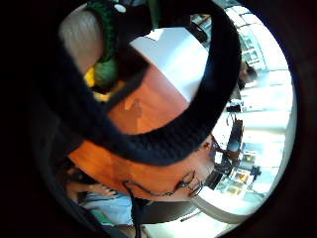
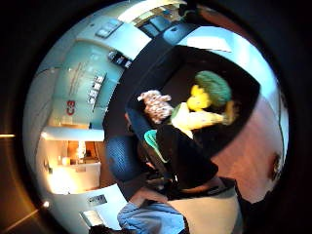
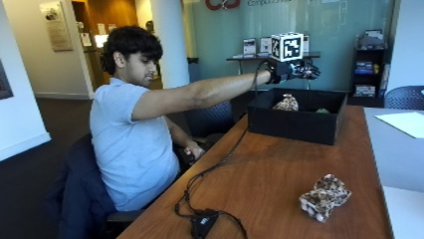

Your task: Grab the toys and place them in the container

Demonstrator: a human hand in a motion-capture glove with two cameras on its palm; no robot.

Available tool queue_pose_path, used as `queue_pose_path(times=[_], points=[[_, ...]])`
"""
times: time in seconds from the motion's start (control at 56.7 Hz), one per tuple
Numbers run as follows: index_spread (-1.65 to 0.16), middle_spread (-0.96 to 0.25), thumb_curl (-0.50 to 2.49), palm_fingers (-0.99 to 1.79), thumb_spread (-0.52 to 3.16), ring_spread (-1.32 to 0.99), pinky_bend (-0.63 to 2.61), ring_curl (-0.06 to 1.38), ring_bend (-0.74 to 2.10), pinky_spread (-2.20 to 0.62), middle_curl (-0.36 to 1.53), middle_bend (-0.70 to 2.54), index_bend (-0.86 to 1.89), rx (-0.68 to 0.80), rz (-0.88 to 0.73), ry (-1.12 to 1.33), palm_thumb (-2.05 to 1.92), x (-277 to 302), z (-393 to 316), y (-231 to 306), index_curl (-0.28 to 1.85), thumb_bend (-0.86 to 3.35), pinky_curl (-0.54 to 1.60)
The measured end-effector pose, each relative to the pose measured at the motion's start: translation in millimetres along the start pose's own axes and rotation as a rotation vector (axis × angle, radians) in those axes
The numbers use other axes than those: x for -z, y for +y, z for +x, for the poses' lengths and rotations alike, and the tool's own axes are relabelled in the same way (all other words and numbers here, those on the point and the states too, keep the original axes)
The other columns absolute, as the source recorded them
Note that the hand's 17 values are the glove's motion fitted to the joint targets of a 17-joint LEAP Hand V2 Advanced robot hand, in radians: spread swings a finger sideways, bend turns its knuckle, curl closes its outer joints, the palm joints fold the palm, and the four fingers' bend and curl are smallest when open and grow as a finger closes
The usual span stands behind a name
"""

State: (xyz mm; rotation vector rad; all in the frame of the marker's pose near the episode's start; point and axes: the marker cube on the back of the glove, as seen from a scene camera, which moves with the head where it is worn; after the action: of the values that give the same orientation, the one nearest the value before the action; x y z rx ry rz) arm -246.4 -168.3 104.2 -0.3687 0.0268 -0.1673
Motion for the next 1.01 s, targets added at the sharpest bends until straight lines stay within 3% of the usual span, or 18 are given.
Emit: queue_pose_path(times=[0.265, 0.477, 0.724, 0.865, 1.006], points=[[-0.36, -0.03, 0.14, -0.04, 1.3, -0.07, 0.76, 0.29, 0.31, 0.08, 0.3, 0.16, 0.24, -0.266, -0.024, 0.025, -0.08, -4, 176, 65, 0.37, -0.05, 0.31], [-0.36, -0.03, 0.15, -0.02, 1.3, -0.08, 0.74, 0.3, 0.3, 0.08, 0.3, 0.17, 0.22, -0.464, -0.138, 0.001, -0.08, -69, 286, 97, 0.37, -0.05, 0.31], [-0.36, -0.04, 0.16, -0.06, 1.3, -0.08, 0.73, 0.29, 0.22, 0.08, 0.3, 0.17, 0.18, -0.591, -0.185, 0.112, -0.08, -140, 359, 121, 0.37, -0.05, 0.31], [-0.37, -0.05, 0.16, -0.06, 1.32, -0.08, 0.72, 0.28, 0.18, 0.09, 0.29, 0.16, 0.2, -0.638, -0.199, 0.018, -0.07, -185, 375, 124, 0.37, -0.04, 0.31], [-0.38, -0.06, 0.16, 0.08, 1.4, -0.09, 0.71, 0.3, 0.27, 0.07, 0.3, 0.21, 0.16, -0.609, -0.074, -0.026, -0.07, -204, 384, 127, 0.36, -0.04, 0.31]])
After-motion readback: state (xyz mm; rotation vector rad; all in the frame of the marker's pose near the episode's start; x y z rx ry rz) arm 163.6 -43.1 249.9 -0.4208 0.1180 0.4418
